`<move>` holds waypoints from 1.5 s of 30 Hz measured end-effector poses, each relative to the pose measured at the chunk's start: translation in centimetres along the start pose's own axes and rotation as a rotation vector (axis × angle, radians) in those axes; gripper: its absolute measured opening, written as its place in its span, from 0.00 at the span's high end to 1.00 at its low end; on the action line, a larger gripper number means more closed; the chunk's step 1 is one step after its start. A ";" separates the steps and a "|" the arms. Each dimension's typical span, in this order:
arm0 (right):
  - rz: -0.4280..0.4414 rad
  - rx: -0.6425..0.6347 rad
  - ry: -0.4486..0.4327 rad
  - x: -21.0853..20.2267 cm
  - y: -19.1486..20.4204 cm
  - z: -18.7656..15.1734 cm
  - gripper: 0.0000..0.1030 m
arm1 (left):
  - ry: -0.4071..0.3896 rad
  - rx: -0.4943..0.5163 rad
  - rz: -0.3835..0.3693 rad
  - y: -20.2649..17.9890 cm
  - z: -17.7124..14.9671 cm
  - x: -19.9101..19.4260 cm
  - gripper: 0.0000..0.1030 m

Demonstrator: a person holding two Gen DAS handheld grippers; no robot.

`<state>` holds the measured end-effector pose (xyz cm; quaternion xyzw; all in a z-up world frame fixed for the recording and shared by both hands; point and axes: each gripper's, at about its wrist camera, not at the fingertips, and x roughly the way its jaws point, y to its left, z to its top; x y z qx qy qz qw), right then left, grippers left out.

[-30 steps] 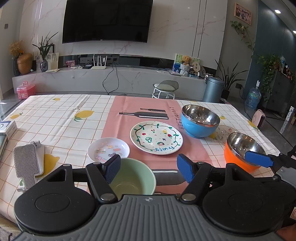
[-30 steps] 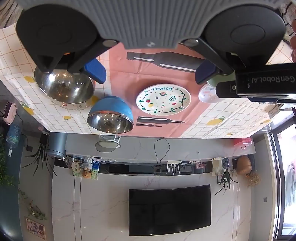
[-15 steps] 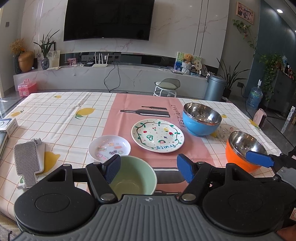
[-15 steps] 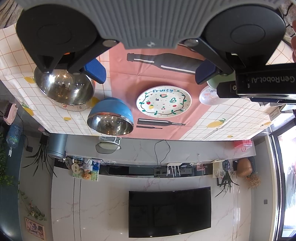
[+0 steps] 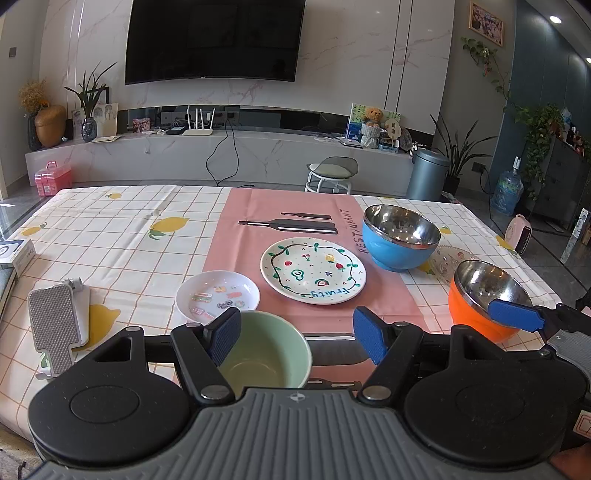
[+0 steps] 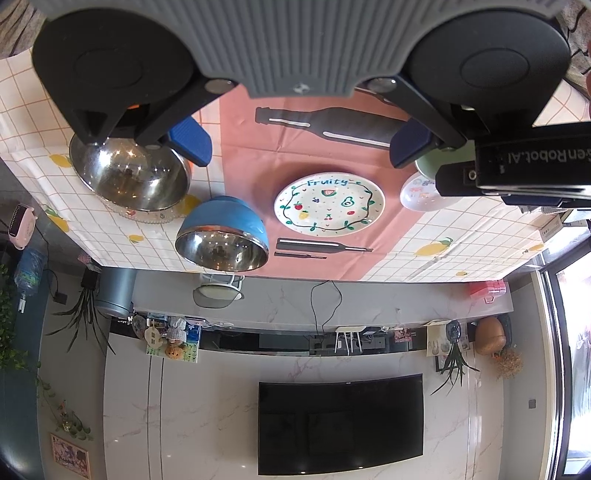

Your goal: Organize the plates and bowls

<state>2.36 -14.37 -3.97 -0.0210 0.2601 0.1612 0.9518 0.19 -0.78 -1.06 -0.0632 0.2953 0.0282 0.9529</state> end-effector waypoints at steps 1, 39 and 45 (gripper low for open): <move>-0.001 0.001 0.001 0.0 0.0 0.0 0.03 | 0.000 0.000 0.000 0.0 0.0 0.0 0.21; 0.006 0.023 0.017 0.6 -0.3 -0.1 0.03 | 0.003 -0.018 0.030 1.2 0.6 -0.1 0.20; 0.010 0.026 0.021 0.6 -0.4 0.0 0.03 | -0.017 -0.026 0.101 2.6 1.2 -0.4 0.20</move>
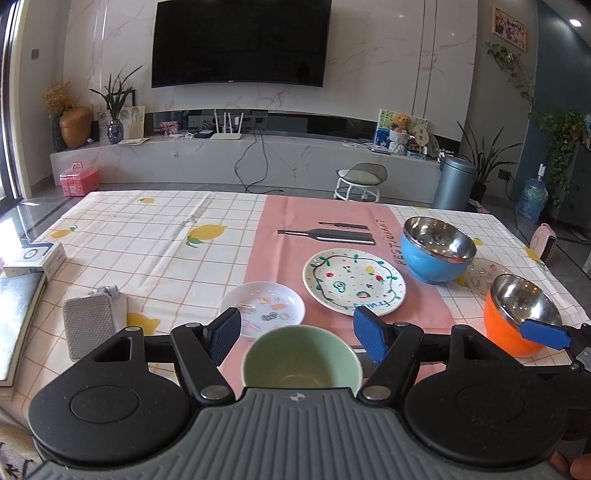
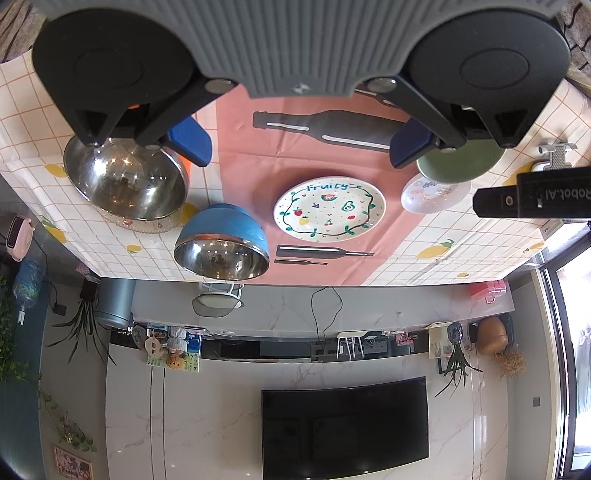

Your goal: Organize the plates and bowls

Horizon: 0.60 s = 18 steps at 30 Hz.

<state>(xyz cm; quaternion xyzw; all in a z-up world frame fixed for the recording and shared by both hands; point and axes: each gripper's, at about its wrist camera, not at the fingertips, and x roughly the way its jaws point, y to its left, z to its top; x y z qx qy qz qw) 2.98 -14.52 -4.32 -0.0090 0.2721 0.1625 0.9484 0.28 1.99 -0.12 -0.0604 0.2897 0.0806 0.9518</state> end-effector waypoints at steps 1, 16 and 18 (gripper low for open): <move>0.008 0.002 0.002 0.0 0.0 0.0 0.03 | -0.003 -0.008 0.010 0.3 0.1 0.0 0.20; 0.090 0.124 0.056 0.3 -2.0 2.0 0.03 | 0.000 -0.061 0.091 3.3 1.4 0.0 0.20; 0.074 0.143 0.046 0.0 -2.9 3.3 0.03 | -0.025 -0.025 0.084 2.6 1.8 -0.7 0.20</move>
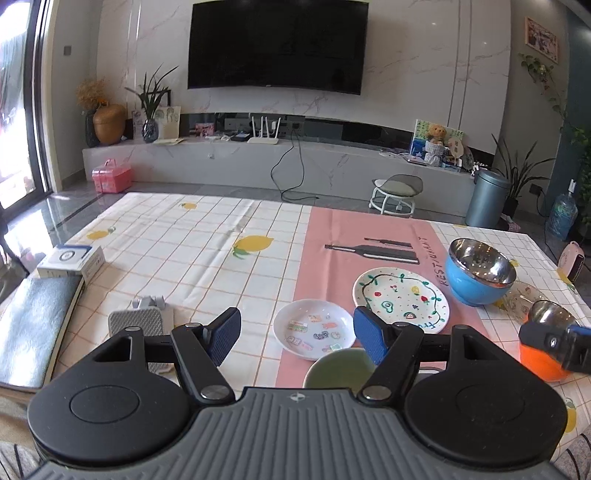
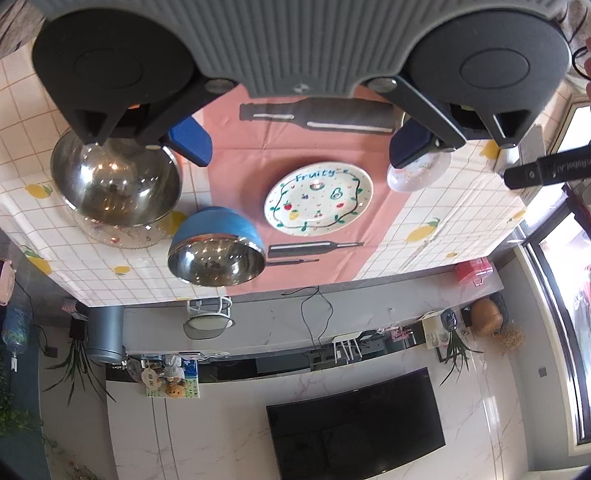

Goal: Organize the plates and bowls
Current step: 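Move the left tool toward the orange-bottomed steel bowl while the right tool approaches its rim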

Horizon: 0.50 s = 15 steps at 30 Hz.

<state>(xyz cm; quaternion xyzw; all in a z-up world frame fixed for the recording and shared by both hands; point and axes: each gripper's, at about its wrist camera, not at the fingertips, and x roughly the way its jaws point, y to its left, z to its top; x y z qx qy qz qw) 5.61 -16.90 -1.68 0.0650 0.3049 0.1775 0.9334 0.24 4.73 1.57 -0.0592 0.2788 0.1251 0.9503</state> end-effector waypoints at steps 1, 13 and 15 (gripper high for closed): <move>-0.010 0.005 -0.009 -0.3 -0.3 0.7 0.03 | -0.012 0.011 0.002 -0.4 0.3 -0.3 0.20; -0.187 -0.022 -0.032 -4.2 -5.9 8.3 0.03 | -0.009 0.083 -0.093 -6.7 4.5 -1.2 0.20; -0.218 -0.032 -0.035 -4.6 -7.0 8.6 0.03 | 0.005 0.108 -0.109 -7.9 5.0 -1.0 0.20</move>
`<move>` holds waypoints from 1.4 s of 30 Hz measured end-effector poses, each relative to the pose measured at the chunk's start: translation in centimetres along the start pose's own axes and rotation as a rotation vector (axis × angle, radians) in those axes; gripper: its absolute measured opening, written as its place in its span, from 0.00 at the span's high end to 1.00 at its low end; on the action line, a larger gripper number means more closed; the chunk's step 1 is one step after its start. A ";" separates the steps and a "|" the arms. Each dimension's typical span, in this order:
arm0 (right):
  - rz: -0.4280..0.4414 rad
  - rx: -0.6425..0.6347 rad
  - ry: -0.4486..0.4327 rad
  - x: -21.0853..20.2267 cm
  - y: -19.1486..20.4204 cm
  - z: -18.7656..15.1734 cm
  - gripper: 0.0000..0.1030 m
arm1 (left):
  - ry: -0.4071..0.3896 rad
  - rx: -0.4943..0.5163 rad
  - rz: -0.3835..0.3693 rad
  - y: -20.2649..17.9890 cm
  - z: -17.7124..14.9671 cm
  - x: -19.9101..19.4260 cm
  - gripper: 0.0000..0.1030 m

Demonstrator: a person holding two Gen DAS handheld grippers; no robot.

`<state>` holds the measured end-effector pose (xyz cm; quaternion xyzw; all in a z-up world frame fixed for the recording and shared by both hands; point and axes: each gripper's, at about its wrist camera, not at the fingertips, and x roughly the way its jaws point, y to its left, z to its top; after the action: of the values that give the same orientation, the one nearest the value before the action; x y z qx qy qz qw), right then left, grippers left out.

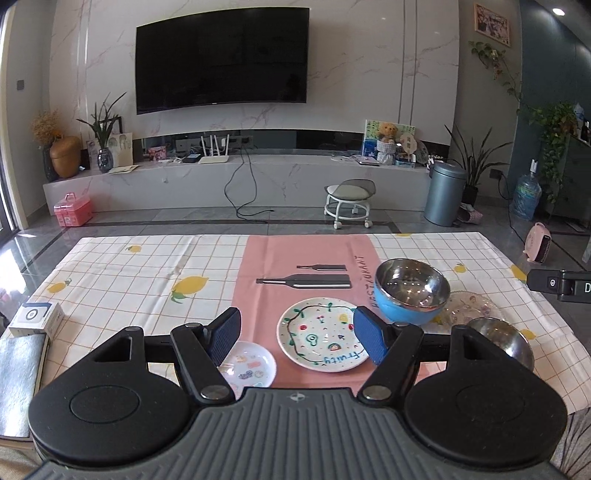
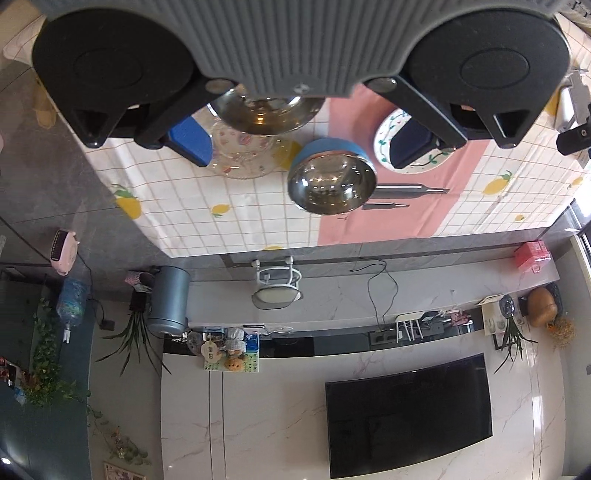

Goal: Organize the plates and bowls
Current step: 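Move the left tool toward the orange-bottomed steel bowl while the right tool approaches its rim, then close the left tool on the orange bowl rim while the right tool grips the rim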

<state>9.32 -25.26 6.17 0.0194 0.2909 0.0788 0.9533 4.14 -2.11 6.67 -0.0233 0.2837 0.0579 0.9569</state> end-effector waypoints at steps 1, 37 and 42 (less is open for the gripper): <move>-0.019 0.007 -0.012 -0.1 -0.6 -0.2 0.03 | 0.004 0.015 -0.009 -0.6 0.3 0.2 0.20; 0.014 0.390 0.402 10.3 -10.4 -8.3 0.50 | 0.545 0.223 -0.278 -16.7 -3.7 15.2 0.27; 0.030 0.367 0.415 10.5 -10.1 -8.4 0.62 | 0.578 0.197 -0.275 -16.7 -4.4 16.2 0.38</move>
<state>14.61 -33.59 -7.43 0.1794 0.4891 0.0412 0.8526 17.26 -17.47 -5.68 0.0155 0.5419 -0.1086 0.8332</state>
